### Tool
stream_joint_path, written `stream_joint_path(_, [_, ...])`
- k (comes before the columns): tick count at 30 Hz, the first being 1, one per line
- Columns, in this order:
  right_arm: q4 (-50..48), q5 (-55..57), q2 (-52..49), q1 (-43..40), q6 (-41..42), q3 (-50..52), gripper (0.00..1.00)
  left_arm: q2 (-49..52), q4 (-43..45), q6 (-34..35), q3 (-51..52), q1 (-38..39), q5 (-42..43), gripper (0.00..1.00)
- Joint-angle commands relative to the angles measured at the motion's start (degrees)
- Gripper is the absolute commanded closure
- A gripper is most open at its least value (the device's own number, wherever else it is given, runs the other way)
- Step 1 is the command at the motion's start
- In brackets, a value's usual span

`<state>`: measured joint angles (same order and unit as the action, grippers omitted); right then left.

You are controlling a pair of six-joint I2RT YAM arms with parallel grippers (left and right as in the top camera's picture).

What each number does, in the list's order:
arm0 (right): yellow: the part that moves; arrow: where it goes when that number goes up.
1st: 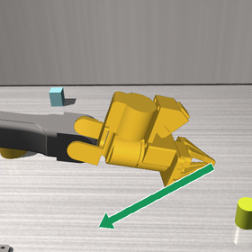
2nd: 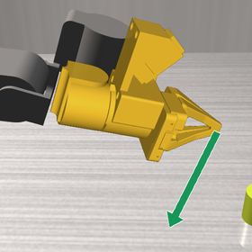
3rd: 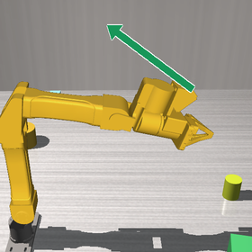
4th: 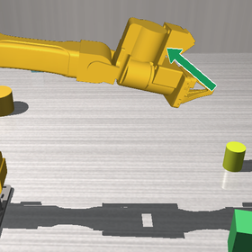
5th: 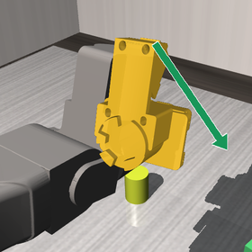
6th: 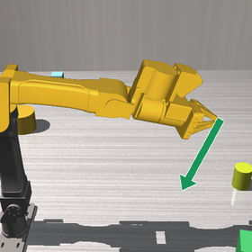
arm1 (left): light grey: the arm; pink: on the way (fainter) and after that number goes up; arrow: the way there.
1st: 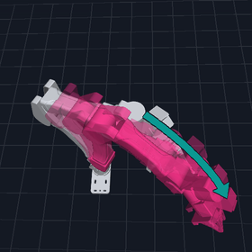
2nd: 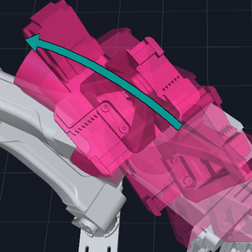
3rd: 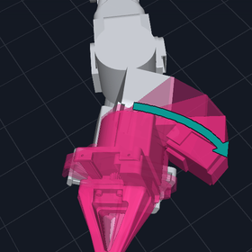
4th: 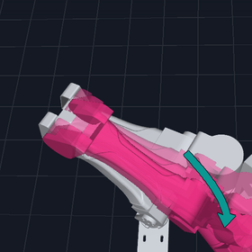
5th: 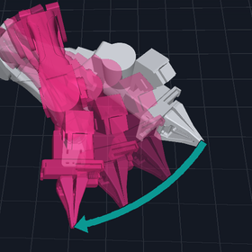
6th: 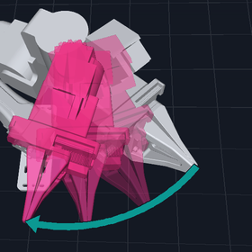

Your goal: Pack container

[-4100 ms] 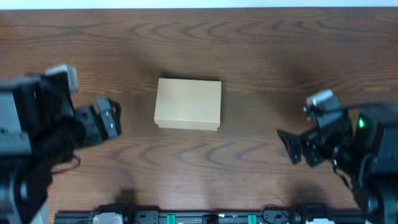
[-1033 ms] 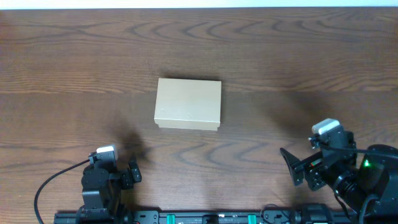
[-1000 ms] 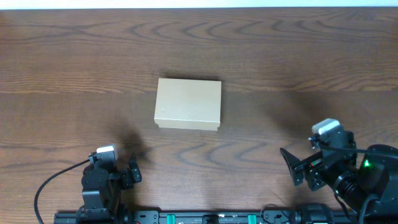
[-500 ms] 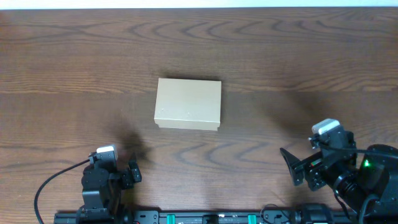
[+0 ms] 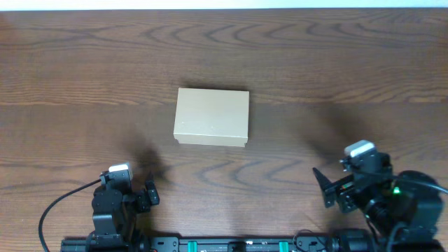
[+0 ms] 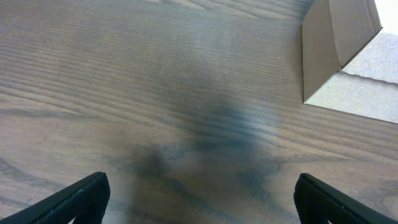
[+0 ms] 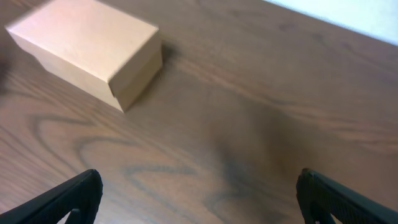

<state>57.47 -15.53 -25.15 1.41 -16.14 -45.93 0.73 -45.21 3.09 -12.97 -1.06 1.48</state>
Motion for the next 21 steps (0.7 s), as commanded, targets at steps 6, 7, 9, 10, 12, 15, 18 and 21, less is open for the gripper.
stream_joint_path(6, [-9.40, 1.01, 12.09, -0.22, 0.68, 19.87, 0.01, -0.48, -1.88, -0.55, 2.43, -0.02, -0.42, 0.05])
stream_joint_path(7, [-10.43, 1.22, 13.70, -0.22, 1.60, 21.73, 0.01, -0.48, -1.88, -0.55, 2.43, -0.02, -0.42, 0.05])
stream_joint_path(9, [-11.89, 2.14, 16.26, -0.22, 4.13, 24.50, 0.01, -0.48, -1.88, -0.55, 2.43, -0.02, -0.42, 0.04])
stream_joint_path(10, [-12.57, 3.23, 17.51, -0.22, 6.21, 25.86, 0.01, -0.48, -1.88, -0.55, 2.43, -0.02, -0.42, 0.05])
stream_joint_path(12, [-13.75, 6.56, 20.09, -0.22, 11.67, 28.74, 0.01, -0.48, -1.90, -0.55, 2.43, -0.02, -0.42, 0.04])
stream_joint_path(15, [-15.13, 8.31, 22.47, -0.20, 14.62, 31.61, 0.01, -0.48, -1.88, -0.55, 2.43, -0.02, -0.42, 0.05])
stream_joint_path(18, [-15.61, 10.32, 24.48, -0.20, 17.99, 34.36, 0.01, -0.48, -1.88, -0.55, 2.43, -0.02, -0.42, 0.05])
stream_joint_path(21, [-16.41, 10.64, 24.87, 0.28, 18.91, 36.54, 0.01, -0.48, -1.90, -0.55, 2.43, -0.02, -0.42, 0.05])
